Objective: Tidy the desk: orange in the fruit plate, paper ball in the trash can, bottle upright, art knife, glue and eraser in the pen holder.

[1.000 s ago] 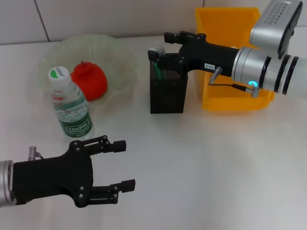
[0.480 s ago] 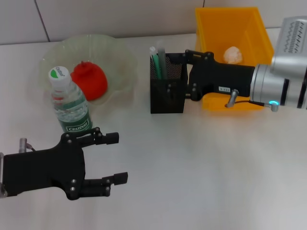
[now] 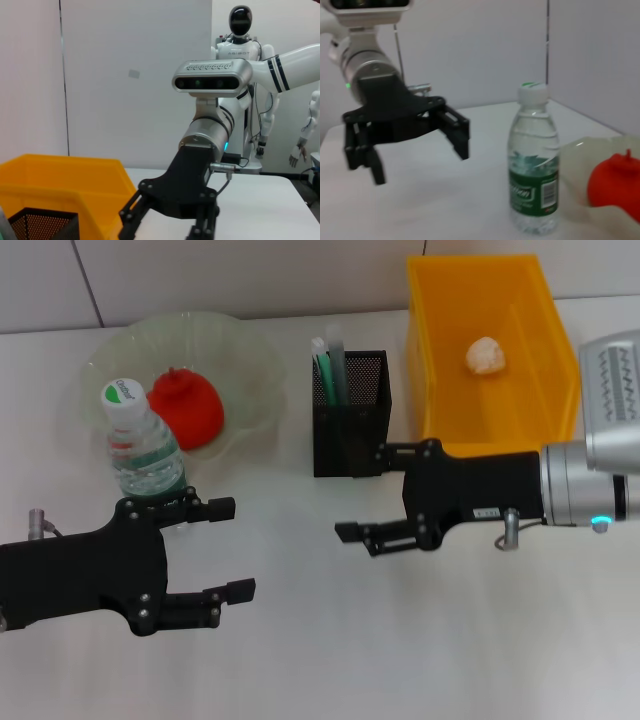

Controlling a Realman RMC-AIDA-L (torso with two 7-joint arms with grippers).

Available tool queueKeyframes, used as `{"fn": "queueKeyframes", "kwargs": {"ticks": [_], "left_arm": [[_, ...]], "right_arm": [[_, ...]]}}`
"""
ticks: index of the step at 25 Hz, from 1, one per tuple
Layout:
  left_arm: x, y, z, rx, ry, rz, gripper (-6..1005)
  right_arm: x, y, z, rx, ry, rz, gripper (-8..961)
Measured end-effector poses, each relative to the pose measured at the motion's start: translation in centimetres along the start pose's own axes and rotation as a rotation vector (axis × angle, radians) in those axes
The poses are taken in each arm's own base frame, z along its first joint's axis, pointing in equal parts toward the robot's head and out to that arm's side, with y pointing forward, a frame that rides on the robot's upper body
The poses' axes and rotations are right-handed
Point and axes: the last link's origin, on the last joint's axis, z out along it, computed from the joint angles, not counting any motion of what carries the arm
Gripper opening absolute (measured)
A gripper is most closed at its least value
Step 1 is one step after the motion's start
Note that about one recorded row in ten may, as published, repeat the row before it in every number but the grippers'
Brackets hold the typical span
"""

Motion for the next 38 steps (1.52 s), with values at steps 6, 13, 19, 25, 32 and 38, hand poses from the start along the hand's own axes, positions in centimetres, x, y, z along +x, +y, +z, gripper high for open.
{"fn": "queueKeyframes", "kwargs": {"ticks": [6, 13, 19, 25, 32, 38], "left_arm": [[0.0, -0.2, -0.1, -0.004, -0.021, 0.007, 810], [-0.1, -0.4, 0.0, 0.007, -0.033, -0.001, 810], [-0.2, -0.2, 0.4, 0.001, -0.032, 0.001, 810], [-0.3, -0.1, 0.5, -0.010, -0.043, -0.007, 810], [-0.3, -0.2, 0.7, -0.021, -0.049, -0.003, 810], [-0.2, -0.2, 0.9, -0.026, -0.047, -0.001, 810]], "right_arm": [[0.9, 1.4, -0.4, -0.037, 0.055, -0.025, 783], [0.7, 2.9, -2.0, -0.086, 0.091, -0.021, 783], [0.4, 3.1, -2.5, -0.081, 0.090, -0.020, 783], [0.2, 3.5, -3.1, -0.088, 0.082, -0.034, 783], [-0.1, 3.7, -3.6, -0.086, 0.075, -0.033, 783], [-0.2, 3.8, -3.9, -0.089, 0.067, -0.025, 783]]}}
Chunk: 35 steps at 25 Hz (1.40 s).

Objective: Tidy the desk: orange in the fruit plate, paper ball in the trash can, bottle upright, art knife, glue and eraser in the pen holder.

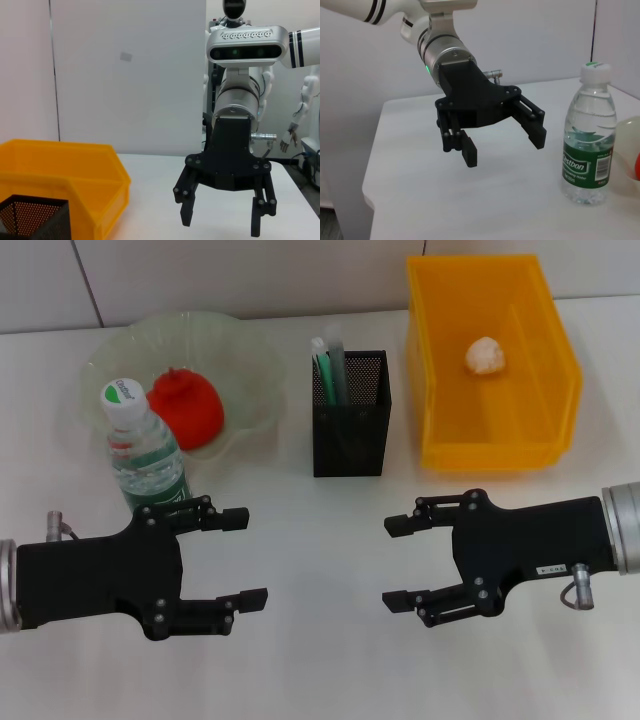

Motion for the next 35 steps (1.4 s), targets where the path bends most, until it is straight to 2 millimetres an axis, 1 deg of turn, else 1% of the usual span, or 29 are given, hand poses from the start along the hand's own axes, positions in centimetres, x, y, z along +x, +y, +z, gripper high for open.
{"fn": "queueKeyframes", "kwargs": {"ticks": [4, 11, 17, 35], "left_arm": [[0.1, -0.1, 0.1, -0.002, 0.000, 0.002, 810], [-0.1, -0.1, 0.3, -0.014, -0.020, 0.001, 810], [-0.2, -0.1, 0.3, -0.014, -0.023, 0.000, 810], [0.0, -0.2, 0.4, -0.013, -0.019, 0.003, 810]], "right_arm": [[-0.1, 0.0, -0.2, -0.002, -0.004, 0.000, 783], [-0.1, 0.1, -1.2, 0.003, -0.027, 0.006, 783], [0.1, 0.6, -1.7, -0.008, -0.040, -0.005, 783], [0.1, 0.6, -1.5, -0.016, -0.045, -0.004, 783]]}}
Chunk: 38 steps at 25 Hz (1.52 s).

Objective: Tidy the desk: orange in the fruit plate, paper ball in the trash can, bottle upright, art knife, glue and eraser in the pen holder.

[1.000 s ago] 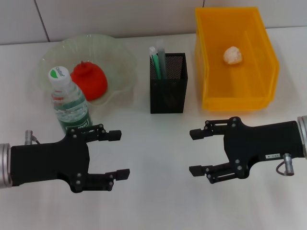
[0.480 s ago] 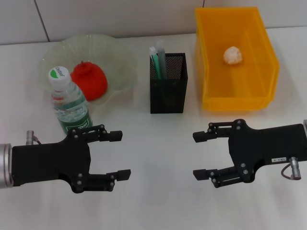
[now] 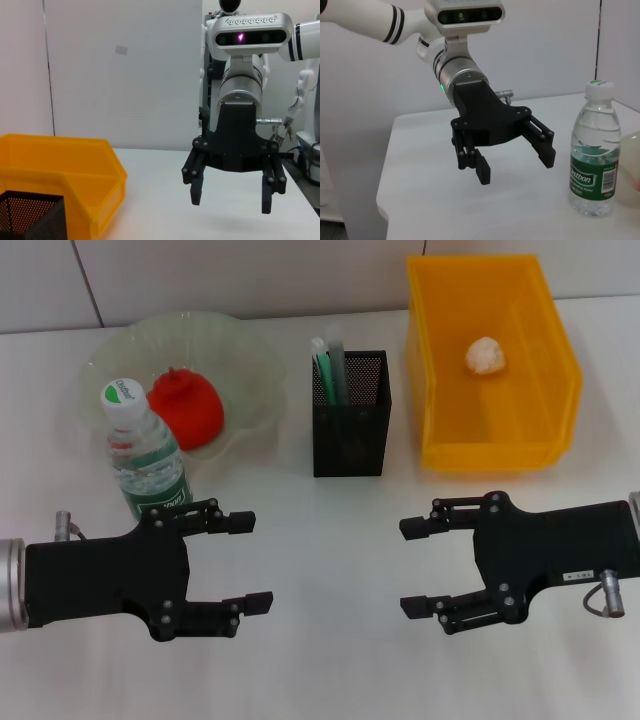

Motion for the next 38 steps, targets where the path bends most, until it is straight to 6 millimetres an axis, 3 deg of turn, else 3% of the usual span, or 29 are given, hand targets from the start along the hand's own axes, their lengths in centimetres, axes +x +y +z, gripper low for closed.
{"fn": "queueKeyframes", "kwargs": {"ticks": [38], "left_arm": [[0.56, 0.06, 0.21, -0.032, 0.015, 0.002, 810]], "right_arm": [[0.40, 0.18, 0.25, -0.006, -0.002, -0.003, 783]]}}
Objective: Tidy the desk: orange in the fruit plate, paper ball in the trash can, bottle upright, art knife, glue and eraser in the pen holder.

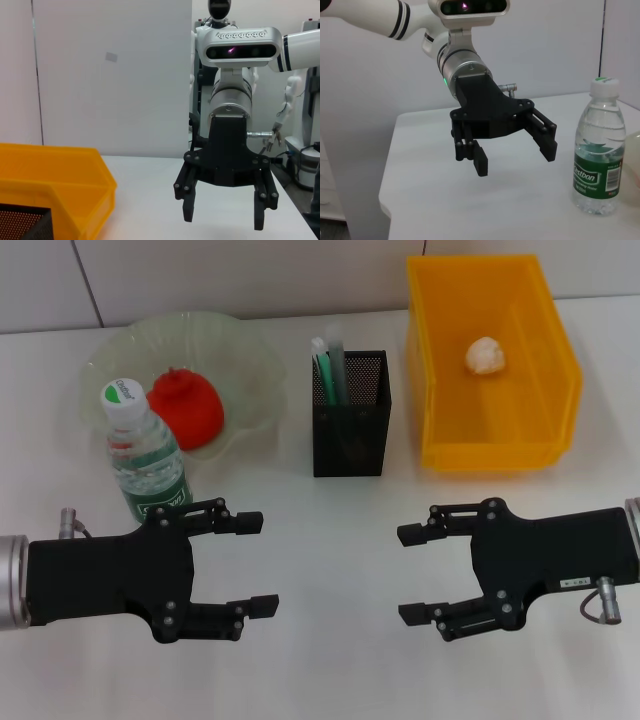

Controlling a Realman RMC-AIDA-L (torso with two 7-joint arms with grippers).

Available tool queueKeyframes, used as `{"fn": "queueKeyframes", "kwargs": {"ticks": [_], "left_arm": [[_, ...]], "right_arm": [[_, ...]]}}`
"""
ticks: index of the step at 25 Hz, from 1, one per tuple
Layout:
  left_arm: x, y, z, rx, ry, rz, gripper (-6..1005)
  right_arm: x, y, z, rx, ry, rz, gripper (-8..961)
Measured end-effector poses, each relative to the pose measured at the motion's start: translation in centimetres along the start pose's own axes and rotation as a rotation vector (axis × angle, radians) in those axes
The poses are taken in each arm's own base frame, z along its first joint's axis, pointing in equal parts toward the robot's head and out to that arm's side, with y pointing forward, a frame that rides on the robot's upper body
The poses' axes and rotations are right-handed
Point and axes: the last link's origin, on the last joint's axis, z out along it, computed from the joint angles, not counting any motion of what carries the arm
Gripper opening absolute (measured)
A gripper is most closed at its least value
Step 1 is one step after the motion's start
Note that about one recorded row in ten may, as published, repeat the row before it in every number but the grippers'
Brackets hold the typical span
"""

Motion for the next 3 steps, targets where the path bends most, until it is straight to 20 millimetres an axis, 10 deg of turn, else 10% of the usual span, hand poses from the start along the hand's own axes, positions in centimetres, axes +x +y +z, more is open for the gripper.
{"fn": "queueKeyframes", "kwargs": {"ticks": [3], "left_arm": [[-0.02, 0.00, 0.00, -0.001, -0.002, 0.000, 810]], "right_arm": [[0.13, 0.03, 0.08, -0.003, -0.002, 0.008, 783]]}}
